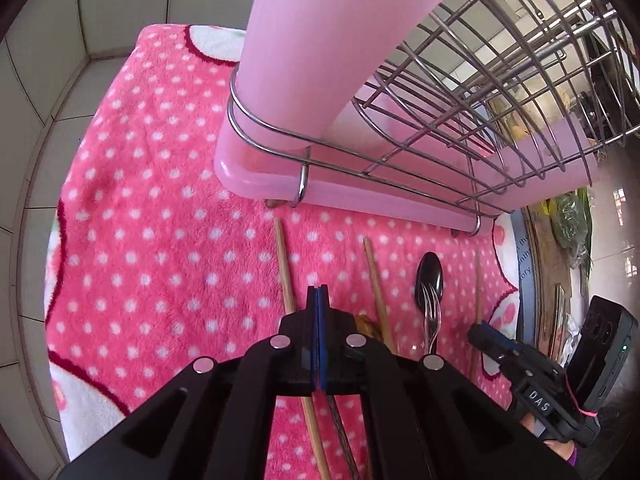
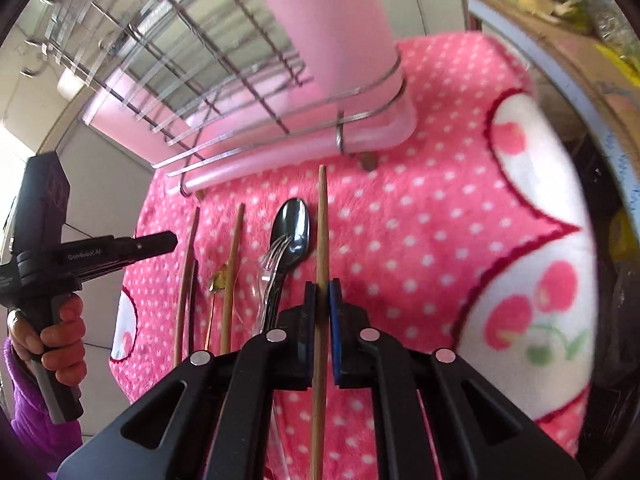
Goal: Organize utensils
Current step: 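Grasp another wooden chopstick with the left tool while the right tool grasps one too, then lift both chopsticks and lower them upright into the pink cup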
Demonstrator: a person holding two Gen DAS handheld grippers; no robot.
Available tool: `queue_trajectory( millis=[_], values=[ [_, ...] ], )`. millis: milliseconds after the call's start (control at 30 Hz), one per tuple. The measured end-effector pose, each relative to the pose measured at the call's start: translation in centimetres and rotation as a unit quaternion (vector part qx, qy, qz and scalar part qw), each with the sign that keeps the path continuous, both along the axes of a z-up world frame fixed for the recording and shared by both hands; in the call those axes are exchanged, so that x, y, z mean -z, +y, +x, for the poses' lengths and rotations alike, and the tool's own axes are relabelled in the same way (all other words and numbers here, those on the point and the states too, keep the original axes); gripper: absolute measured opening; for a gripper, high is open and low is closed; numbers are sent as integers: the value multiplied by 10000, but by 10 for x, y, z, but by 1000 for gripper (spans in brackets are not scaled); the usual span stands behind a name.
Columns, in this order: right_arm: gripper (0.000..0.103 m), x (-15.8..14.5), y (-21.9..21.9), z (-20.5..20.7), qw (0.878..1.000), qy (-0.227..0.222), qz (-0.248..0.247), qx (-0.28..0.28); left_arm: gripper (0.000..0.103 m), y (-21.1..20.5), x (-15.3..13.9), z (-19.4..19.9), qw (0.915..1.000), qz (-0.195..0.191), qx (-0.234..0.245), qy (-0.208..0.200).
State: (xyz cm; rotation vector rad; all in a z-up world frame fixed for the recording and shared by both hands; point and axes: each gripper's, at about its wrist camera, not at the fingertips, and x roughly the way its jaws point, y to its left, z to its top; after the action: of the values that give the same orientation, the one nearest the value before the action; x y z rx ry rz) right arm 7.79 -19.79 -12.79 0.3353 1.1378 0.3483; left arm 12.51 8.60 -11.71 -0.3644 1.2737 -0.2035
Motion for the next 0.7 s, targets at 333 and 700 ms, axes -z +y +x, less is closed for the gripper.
queue_trajectory(
  millis=[333,700],
  values=[
    [7,-9,-6,-2,9998,-77,153,-43,5,13,9,16,9984,199,-228,478],
    [7,-13,-9,-2,9993,-159,325,-106,29,-27,21,24,9938,887,33,674]
  ],
)
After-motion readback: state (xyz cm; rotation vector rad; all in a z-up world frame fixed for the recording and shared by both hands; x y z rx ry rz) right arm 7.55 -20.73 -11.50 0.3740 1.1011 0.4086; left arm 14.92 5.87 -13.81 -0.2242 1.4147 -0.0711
